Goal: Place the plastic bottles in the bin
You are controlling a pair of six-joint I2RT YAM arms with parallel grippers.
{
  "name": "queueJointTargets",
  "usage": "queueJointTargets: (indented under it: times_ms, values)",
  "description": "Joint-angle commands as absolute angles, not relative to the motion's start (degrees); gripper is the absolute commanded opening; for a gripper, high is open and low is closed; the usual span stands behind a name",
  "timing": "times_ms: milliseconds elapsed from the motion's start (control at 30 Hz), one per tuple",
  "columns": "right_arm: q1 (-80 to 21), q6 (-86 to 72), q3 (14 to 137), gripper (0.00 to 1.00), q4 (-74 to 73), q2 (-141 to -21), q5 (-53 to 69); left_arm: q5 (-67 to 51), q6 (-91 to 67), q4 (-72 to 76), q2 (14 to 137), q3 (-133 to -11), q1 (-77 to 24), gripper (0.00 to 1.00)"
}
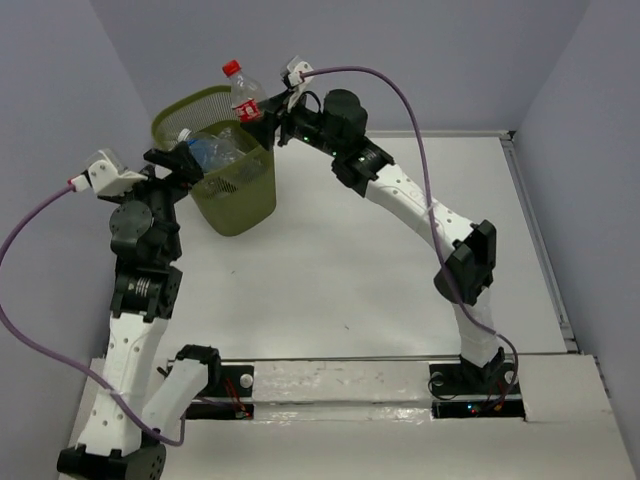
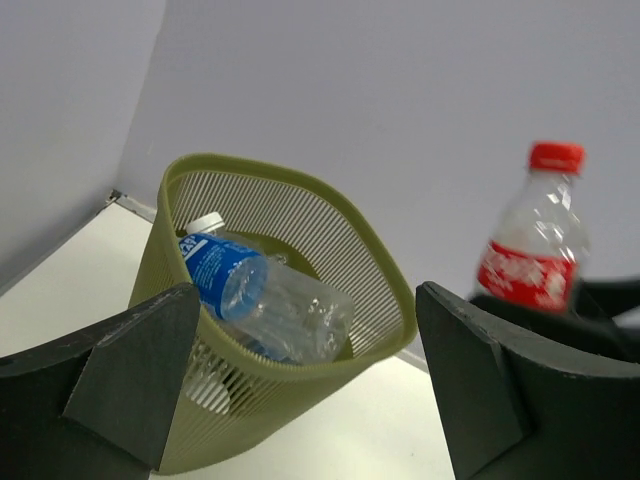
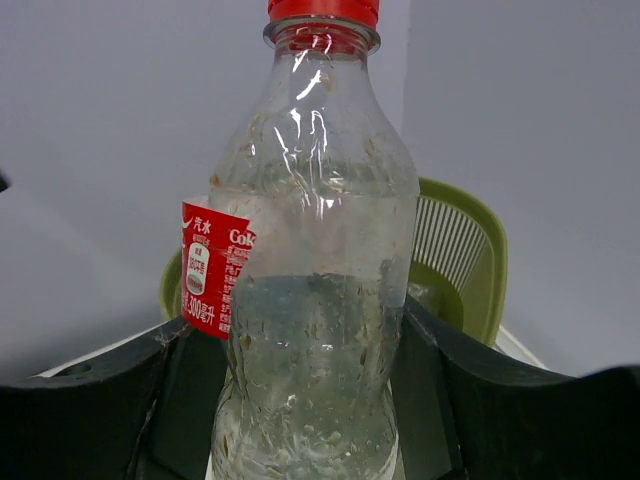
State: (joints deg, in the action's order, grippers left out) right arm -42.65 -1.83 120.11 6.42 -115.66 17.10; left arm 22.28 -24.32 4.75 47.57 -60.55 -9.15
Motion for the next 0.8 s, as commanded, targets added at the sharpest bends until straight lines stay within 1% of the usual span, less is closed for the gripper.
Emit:
queueJointTargets:
  times_ms: [0, 33, 100, 133, 167, 200, 233, 267, 400, 500, 600, 633, 667, 700, 733, 767]
  values:
    - [-43.95, -2.11, 134.09, 0.44, 10.55, -125.48, 10.81, 17.49, -23.2, 5.71, 38.51, -53.54, -9.05, 0.99]
    - [-44.55, -2.11, 140.12, 0.45, 10.89, -130.29, 10.55, 17.93, -22.94, 6.84, 36.58, -51.26, -9.23, 0.99]
    - [-45.17, -1.5, 144.91, 0.46, 13.51, -134.63, 9.06, 20.03, -22.15, 8.43, 32.27, -49.05, -10.89, 0.99]
    - [-45.18, -1.49, 146.76, 0.49, 14.32, -136.56, 8.62, 20.39, -21.8, 8.96, 31.39, -48.35, -11.33, 0.99]
    - [-45.7, -0.71, 149.56, 0.67, 15.28, -139.45, 6.96, 20.91, -21.27, 9.66, 30.68, -47.56, -11.95, 0.99]
    - [-45.7, 0.43, 150.46, 0.78, 15.73, -140.53, 5.73, 21.09, -21.01, 10.28, 30.76, -47.29, -12.21, 0.99]
    - [-45.7, 1.22, 150.47, 0.97, 16.08, -140.97, 4.84, 21.18, -20.92, 10.37, 30.76, -46.76, -12.48, 0.99]
    - [-45.7, 0.97, 149.86, 1.0, 17.04, -140.89, 4.66, 20.83, -21.0, 10.28, 31.02, -46.58, -12.92, 0.99]
    - [-46.23, 0.35, 145.2, 1.0, 20.47, -137.21, 5.45, 20.21, -20.92, 10.28, 30.67, -46.67, -13.45, 0.99]
    - [-46.23, 0.18, 144.85, 1.0, 19.78, -135.53, 5.71, 20.13, -20.13, 9.67, 30.24, -46.76, -13.45, 0.99]
    - [-46.23, -2.02, 138.02, 1.0, 22.48, -129.66, 6.59, 20.22, -19.78, 9.41, 29.8, -46.32, -13.36, 0.99]
    - [-46.23, -2.28, 134.33, 1.0, 24.24, -127.2, 6.5, 19.78, -19.6, 9.32, 29.62, -46.23, -13.45, 0.99]
    - [-46.23, -3.07, 125.07, 1.0, 26.69, -121.35, 6.33, 19.51, -19.51, 9.32, 29.45, -46.06, -13.45, 0.99]
    - [-46.23, -3.42, 120.11, 1.0, 31.5, -118.24, 5.98, 18.82, -19.51, 9.4, 29.1, -45.88, -13.45, 0.99]
    - [-46.23, -3.78, 110.49, 1.0, 33.55, -111.77, 5.63, 18.2, -19.51, 9.67, 29.0, -45.79, -13.45, 0.99]
    - [-46.23, -3.78, 105.52, 1.0, 36.88, -108.49, 4.58, 16.45, -19.42, 10.02, 28.83, -45.44, -13.62, 0.99]
